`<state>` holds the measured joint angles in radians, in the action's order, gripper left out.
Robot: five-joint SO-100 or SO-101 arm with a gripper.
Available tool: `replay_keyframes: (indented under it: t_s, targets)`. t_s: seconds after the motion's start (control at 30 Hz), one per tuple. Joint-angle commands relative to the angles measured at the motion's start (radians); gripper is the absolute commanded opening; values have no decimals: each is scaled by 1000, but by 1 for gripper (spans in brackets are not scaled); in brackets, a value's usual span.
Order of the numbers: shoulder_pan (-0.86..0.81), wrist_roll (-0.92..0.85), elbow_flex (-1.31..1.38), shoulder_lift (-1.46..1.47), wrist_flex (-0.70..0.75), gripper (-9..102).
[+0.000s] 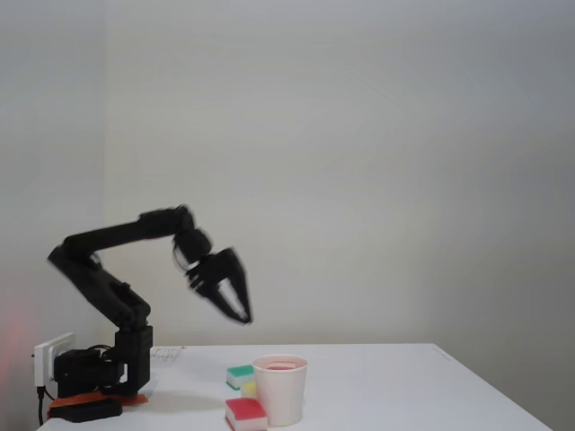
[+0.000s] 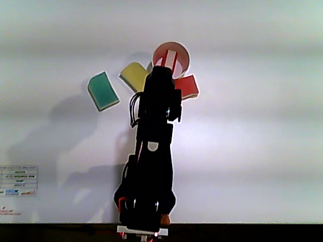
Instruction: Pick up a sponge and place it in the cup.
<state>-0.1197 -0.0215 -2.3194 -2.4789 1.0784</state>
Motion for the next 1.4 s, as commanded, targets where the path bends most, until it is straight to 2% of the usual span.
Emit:
replay_keyframes:
  t_s: [0.0, 0.23, 0.7, 1.07, 1.2, 1.37]
  targets:
    - [-6, -12, -187, -227, -5, 0]
    - [2, -11, -477, -525, -3, 0]
    - [23, -5, -772, -693, -60, 0]
    - [43, -5, -772, -784, 264, 0]
    - [31, -6, -772, -784, 322, 0]
    - [23, 0, -772, -784, 322, 0]
